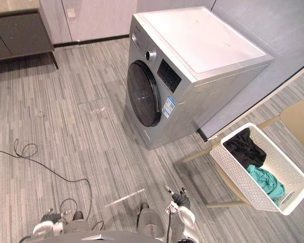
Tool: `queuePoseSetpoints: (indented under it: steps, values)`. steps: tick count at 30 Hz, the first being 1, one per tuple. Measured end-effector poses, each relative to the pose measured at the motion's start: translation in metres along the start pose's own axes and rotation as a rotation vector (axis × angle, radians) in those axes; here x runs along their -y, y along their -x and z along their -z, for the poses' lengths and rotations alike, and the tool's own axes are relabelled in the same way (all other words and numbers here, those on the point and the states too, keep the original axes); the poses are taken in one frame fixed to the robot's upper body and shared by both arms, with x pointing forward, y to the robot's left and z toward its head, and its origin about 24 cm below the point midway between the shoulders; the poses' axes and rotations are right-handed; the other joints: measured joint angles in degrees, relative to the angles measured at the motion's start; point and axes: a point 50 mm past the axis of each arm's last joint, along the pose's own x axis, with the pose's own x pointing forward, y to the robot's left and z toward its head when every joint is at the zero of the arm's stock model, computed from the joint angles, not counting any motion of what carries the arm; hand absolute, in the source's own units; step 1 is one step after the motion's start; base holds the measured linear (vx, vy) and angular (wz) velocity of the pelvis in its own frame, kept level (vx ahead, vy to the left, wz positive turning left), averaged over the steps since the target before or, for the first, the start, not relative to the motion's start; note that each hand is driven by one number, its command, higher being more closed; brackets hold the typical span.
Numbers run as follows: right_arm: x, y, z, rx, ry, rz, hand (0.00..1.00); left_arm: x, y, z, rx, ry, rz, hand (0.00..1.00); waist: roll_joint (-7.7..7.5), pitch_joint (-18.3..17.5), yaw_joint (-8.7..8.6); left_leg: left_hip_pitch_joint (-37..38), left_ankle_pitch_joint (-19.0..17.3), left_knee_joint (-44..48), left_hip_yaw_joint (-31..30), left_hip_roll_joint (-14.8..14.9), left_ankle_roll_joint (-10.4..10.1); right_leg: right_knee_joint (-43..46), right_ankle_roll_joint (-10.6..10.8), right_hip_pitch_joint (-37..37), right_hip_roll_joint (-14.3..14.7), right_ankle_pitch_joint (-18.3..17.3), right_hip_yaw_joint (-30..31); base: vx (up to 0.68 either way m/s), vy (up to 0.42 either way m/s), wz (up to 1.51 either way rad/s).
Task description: Pick up the laundry basket with both hands and put the clothes into the washing machine.
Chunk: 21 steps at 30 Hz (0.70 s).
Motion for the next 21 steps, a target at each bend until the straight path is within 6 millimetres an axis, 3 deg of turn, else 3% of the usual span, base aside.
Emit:
queuePoseSetpoints:
  steps: [1,2,4,6,7,8,9,11,12,13,14,15,16,17,20,21]
  values:
    - [0.001,0.001,-0.003,0.018,-0.010,0.002,0.00,0.008,0.000,-0.006,0.017,0.010,0.019,0.00,0.60,0.37,-0.55,0.14,-1.22,0.83,0.94,-0.06,-0.59,-0.82,-0.39,0.72,-0.22,-0.03,-0.72,0.12,-0.127,0.61]
    - [0.003,0.000,-0.009,0.048,-0.018,0.007,0.00,0.028,0.002,-0.011,0.022,0.035,0.071,0.00,1.58,0.89,-1.07,0.39,-4.28,4.00,3.39,-0.42,-1.24,-0.62,-0.95,1.82,-0.22,-0.14,-2.20,0.08,-0.059,0.41]
    - [0.007,0.003,-0.008,0.050,-0.021,0.015,0.00,0.053,0.008,-0.013,0.031,0.051,0.138,0.00,2.20,0.88,-1.78,2.23,-3.18,5.33,3.52,-0.62,-0.70,-0.12,-1.69,4.73,0.14,-0.98,-3.72,0.04,-0.115,0.30]
    - [0.008,0.008,-0.013,0.088,-0.036,0.007,0.00,0.069,0.015,-0.017,0.064,0.030,0.193,0.00,2.98,0.40,-2.28,2.09,-4.06,7.40,2.85,-0.51,-2.35,1.31,-2.32,5.73,-0.24,-5.49,-4.53,-0.04,-0.092,0.26]
    - [0.006,0.010,-0.014,0.097,-0.040,-0.002,0.00,0.071,0.016,-0.020,0.083,0.023,0.202,0.00,4.14,-0.19,-2.84,1.54,-6.09,9.59,2.19,-0.29,-3.70,2.75,-2.76,5.23,-0.81,-6.84,-4.84,-0.06,0.021,0.32]
    - [0.011,0.012,-0.012,0.096,-0.037,0.006,0.00,0.070,0.016,-0.022,0.093,0.031,0.195,0.00,4.74,0.23,-3.01,-2.37,-10.25,20.83,2.16,-0.21,-3.79,3.66,-2.83,5.33,-1.34,-7.43,-4.76,-0.05,0.047,0.17]
    - [0.012,0.012,-0.016,0.104,-0.011,-0.004,0.00,0.070,0.018,-0.020,0.095,0.039,0.197,0.00,6.69,0.48,-2.67,-7.26,-10.40,32.12,2.24,0.62,-3.85,3.14,-2.86,6.35,-1.17,-7.49,-4.45,-0.03,0.034,-0.07]
    - [0.016,0.015,-0.019,0.118,0.026,-0.015,0.00,0.063,0.020,-0.006,0.064,0.046,0.176,0.00,8.51,0.51,-1.55,-9.94,-7.62,40.13,2.32,1.45,-5.27,4.82,-2.57,7.48,-1.16,-8.27,-2.47,0.05,0.037,-0.33]
    - [0.014,0.017,-0.016,0.111,0.036,-0.028,0.00,0.056,0.019,-0.003,0.059,0.065,0.148,0.00,8.21,0.90,-1.40,-11.22,-5.87,44.07,2.50,1.41,-5.57,6.35,-2.62,6.79,-1.86,-9.34,-0.80,0.04,0.059,-0.27]
    - [0.014,0.018,-0.014,0.101,0.047,-0.033,0.00,0.054,0.020,0.002,0.044,0.075,0.138,0.00,8.02,1.03,-1.29,-11.85,-4.11,45.97,2.86,1.53,-5.12,6.65,-2.88,6.97,-2.31,-9.75,-0.27,-0.03,0.081,-0.30]
    - [0.009,0.019,-0.012,0.092,0.062,-0.053,0.00,0.050,0.020,0.006,0.032,0.095,0.121,0.00,7.80,1.00,-0.48,-13.33,0.90,47.64,4.08,1.71,-3.58,5.12,-3.31,7.33,-3.02,-9.58,1.83,-0.03,0.073,-0.44]
    - [0.005,0.021,-0.012,0.094,0.076,-0.072,0.00,0.046,0.019,0.006,0.032,0.107,0.104,0.00,7.53,0.96,-0.35,-14.73,2.87,48.27,6.07,2.16,-1.79,2.68,-3.75,7.47,-3.92,-9.10,2.57,0.02,0.090,-0.61]
    - [0.001,0.021,-0.012,0.097,0.079,-0.088,0.00,0.044,0.018,0.006,0.031,0.125,0.089,0.00,7.39,0.96,-0.30,-15.55,0.29,48.29,8.41,3.95,1.10,0.69,-3.83,7.44,-4.68,-7.99,2.63,0.06,0.112,-0.73]
    - [-0.003,0.022,-0.014,0.107,0.067,-0.095,0.00,0.038,0.017,0.007,0.021,0.159,0.059,0.00,6.33,1.02,-0.19,-14.20,-3.64,42.95,11.10,6.97,3.51,-0.68,-3.20,6.89,-5.97,-4.89,3.18,0.07,0.119,-0.60]
    - [0.012,0.024,-0.016,0.117,0.069,-0.041,0.00,0.036,0.017,0.015,-0.012,0.172,0.042,0.00,6.21,0.81,-0.71,-7.96,-3.84,21.90,13.08,8.94,3.80,-0.24,-1.40,7.13,-6.56,-5.84,3.93,0.09,0.203,-0.23]
    - [0.018,0.025,-0.016,0.122,0.100,-0.011,0.00,0.033,0.016,0.019,-0.031,0.190,0.026,0.00,6.17,0.56,-0.95,-6.37,-3.69,13.91,13.89,8.79,1.73,0.29,-0.10,6.77,-6.98,-6.67,4.46,0.16,0.351,-0.09]
